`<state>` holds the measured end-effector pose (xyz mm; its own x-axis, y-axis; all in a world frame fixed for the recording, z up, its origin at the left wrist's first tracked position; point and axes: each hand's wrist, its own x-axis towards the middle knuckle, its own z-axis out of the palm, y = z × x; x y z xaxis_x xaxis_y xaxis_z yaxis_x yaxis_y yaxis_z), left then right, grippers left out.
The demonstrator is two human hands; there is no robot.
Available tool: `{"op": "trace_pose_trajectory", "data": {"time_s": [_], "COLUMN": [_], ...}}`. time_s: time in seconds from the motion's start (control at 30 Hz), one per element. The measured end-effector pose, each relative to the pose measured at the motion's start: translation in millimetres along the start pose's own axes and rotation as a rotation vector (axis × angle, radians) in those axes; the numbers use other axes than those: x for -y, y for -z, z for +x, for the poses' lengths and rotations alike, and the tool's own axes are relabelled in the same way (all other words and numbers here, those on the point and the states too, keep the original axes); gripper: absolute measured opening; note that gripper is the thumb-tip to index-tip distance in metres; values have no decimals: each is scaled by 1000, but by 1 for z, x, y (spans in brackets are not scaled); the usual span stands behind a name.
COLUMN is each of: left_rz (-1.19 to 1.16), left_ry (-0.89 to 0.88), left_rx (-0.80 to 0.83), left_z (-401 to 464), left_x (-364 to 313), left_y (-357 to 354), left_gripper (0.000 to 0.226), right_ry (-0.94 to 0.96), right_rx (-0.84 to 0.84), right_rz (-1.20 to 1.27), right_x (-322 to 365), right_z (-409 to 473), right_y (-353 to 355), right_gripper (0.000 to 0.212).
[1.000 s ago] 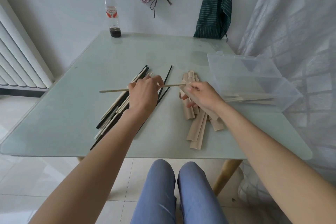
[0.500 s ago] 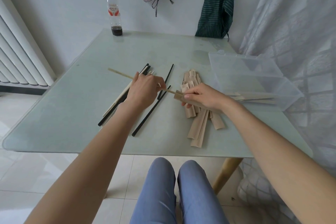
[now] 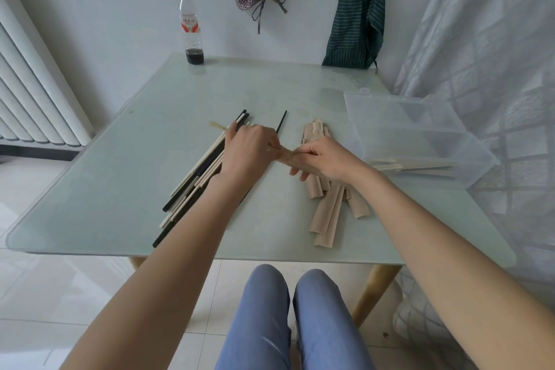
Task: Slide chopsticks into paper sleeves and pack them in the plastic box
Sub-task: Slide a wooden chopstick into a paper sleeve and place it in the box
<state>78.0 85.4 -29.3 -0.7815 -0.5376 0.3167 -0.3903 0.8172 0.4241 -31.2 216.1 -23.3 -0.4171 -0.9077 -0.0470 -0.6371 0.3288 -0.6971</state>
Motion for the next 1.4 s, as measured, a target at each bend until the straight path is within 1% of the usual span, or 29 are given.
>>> {"op": "trace_pose_trajectory", "data": {"time_s": [0.1, 0.2, 0.27, 0.37, 0.47, 0.57, 0.63, 0.7, 0.73, 0.83, 0.9, 0.93, 0.97, 1.03, 1.1, 1.23, 1.33, 1.4], "left_rz": [9, 44, -3, -29, -51, -81, -112, -154, -153, -21, 49, 66, 83, 122, 157, 150, 74, -77], "left_ry": [-37, 45, 83, 49, 23, -6, 48, 183, 241, 317, 343, 357, 373, 397, 399, 387, 443, 505], "left_rx": [-19, -31, -31, -14, -48, -86, -171, -248, -223, 0, 118, 167, 191, 200, 204, 255, 203, 131], "left_z": [1, 0, -1, -3, -2, -3, -7, -10, -10, -11, -13, -14, -15, -15, -13, -10, -7, -1], "left_x": [5, 15, 15, 5, 1, 5, 7, 12, 16, 24, 28, 29, 29, 28, 28, 26, 22, 21], "left_y": [1, 6, 7, 6, 3, 0, -2, -1, -2, -6, -10, -13, -15, -17, -18, -16, -15, -13], "left_gripper": [17, 23, 16, 11, 18, 29, 36, 38, 35, 8, 18, 20, 17, 16, 23, 12, 12, 18], "right_ry": [-5, -29, -35, -29, -51, -53, -70, -100, -115, -150, -160, -162, -162, -162, -163, -169, -175, -191], "right_rx": [-26, -29, -16, -16, -32, -46, -94, -151, -173, -212, -216, -214, -209, -199, -196, -190, -194, -198], "right_rz": [-39, -119, -118, -31, -19, 14, -7, -57, -60, 1, 14, 17, 22, 31, 36, 59, 62, 77], "right_x": [2, -5, -6, 1, 6, 5, 3, 2, 2, -1, -1, -1, -1, -1, -2, -4, -3, -3], "right_z": [1, -2, -3, 1, 3, 2, 3, 4, 5, 7, 10, 11, 11, 13, 13, 13, 13, 13], "right_y": [4, 10, 8, -1, -5, -5, -7, -8, -8, -10, -13, -13, -14, -14, -13, -14, -13, -11], "right_gripper": [24, 27, 26, 23, 27, 25, 25, 25, 25, 23, 23, 22, 22, 20, 20, 22, 22, 22]}}
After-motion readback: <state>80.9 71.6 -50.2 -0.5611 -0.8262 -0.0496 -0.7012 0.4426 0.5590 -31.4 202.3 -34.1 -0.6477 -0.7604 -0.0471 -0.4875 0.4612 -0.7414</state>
